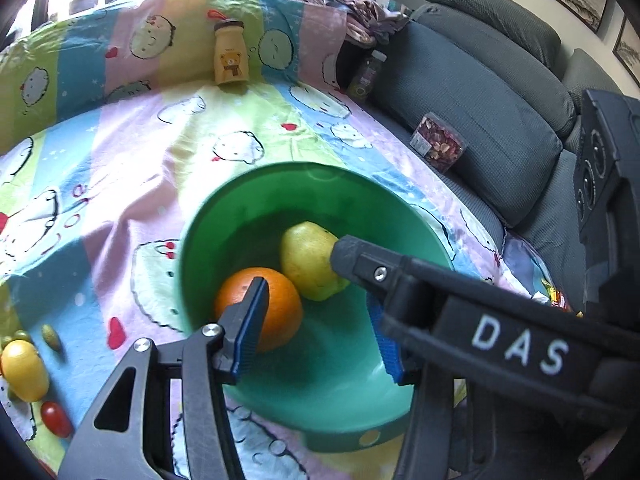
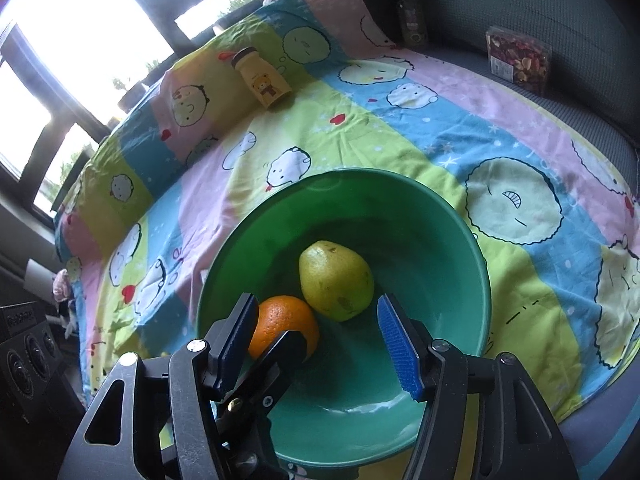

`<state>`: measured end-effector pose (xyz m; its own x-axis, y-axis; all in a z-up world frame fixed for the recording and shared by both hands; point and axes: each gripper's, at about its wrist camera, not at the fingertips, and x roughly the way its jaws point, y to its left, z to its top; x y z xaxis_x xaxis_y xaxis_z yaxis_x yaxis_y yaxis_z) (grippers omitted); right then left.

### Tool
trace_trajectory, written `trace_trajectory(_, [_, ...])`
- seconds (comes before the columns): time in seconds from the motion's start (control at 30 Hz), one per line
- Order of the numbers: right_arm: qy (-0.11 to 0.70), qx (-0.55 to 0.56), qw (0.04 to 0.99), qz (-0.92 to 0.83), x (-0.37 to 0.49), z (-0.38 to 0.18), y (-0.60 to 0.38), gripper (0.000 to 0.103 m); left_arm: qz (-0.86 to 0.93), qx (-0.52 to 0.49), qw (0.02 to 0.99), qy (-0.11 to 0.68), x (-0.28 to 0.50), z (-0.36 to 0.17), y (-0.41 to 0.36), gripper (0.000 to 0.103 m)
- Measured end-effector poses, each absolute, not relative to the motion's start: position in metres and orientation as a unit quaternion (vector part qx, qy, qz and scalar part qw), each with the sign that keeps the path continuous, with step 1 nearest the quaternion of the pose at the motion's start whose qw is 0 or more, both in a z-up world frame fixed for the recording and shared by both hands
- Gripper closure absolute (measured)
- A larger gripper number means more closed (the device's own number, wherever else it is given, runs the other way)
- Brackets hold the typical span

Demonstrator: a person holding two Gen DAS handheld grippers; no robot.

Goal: Organize fruits
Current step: 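Open the right gripper and move it to the yellow grapefruit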

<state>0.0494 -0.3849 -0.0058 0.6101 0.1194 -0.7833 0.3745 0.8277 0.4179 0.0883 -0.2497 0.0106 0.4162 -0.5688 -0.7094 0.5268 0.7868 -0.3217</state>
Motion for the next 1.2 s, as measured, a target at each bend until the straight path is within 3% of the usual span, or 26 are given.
trace_trajectory(0.27, [0.419, 0.262, 0.867, -0.069, 0.046, 0.008, -0.360, 0.038, -0.291, -0.042, 0.868, 0.400, 0.068, 0.031, -0.203, 0.043])
trace_trajectory(0.63, [0.397, 0.228, 0.889, -0.021, 0.046, 0.025, -0.311, 0.033, -0.192, -0.052, 0.906, 0.373, 0.048, 0.058, -0.115, 0.022])
trace_trajectory(0.73, [0.392, 0.219, 0.893, -0.002, 0.047, 0.028, -0.294, 0.030, -0.158, -0.072, 0.911, 0.374, 0.047, 0.058, -0.084, 0.014])
trace_trajectory(0.8, [0.389, 0.211, 0.897, 0.010, 0.049, 0.029, -0.281, 0.022, -0.143, -0.085, 0.911, 0.377, 0.047, 0.054, -0.062, 0.011])
trace_trajectory(1.2, [0.449, 0.215, 0.856, 0.138, 0.082, -0.002, -0.209, 0.020, -0.070, -0.118, 0.897, 0.421, 0.061, 0.006, 0.000, 0.011])
